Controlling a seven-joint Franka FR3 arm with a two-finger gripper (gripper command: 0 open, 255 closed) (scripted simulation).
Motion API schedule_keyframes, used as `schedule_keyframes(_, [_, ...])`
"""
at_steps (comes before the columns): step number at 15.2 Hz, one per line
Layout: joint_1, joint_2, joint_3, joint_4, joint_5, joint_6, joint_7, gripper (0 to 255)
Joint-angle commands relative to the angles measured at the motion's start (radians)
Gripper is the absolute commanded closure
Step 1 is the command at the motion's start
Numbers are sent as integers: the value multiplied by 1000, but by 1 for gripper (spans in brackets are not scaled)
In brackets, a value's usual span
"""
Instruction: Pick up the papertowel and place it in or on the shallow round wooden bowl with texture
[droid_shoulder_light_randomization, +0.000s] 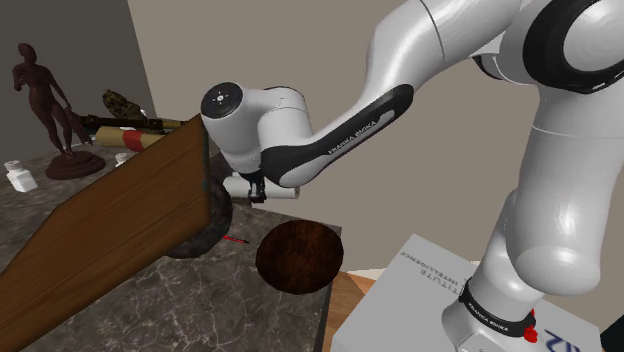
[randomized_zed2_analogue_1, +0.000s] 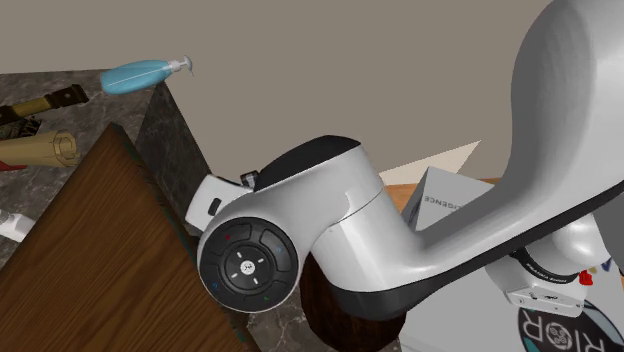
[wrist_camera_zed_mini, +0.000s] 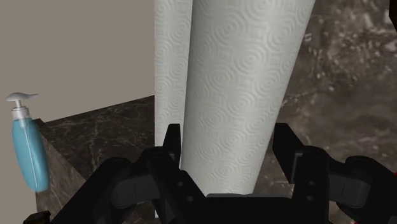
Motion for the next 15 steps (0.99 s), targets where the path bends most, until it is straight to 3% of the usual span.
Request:
schedule_keyframes(1, [0, -10, 2, 8, 11, -13, -15, 255])
schedule_keyframes(9, [-2, -57, 9, 53, 59, -76, -84, 255])
schedule_keyframes(15, [37, -233, 55, -131, 139, -86, -32, 255])
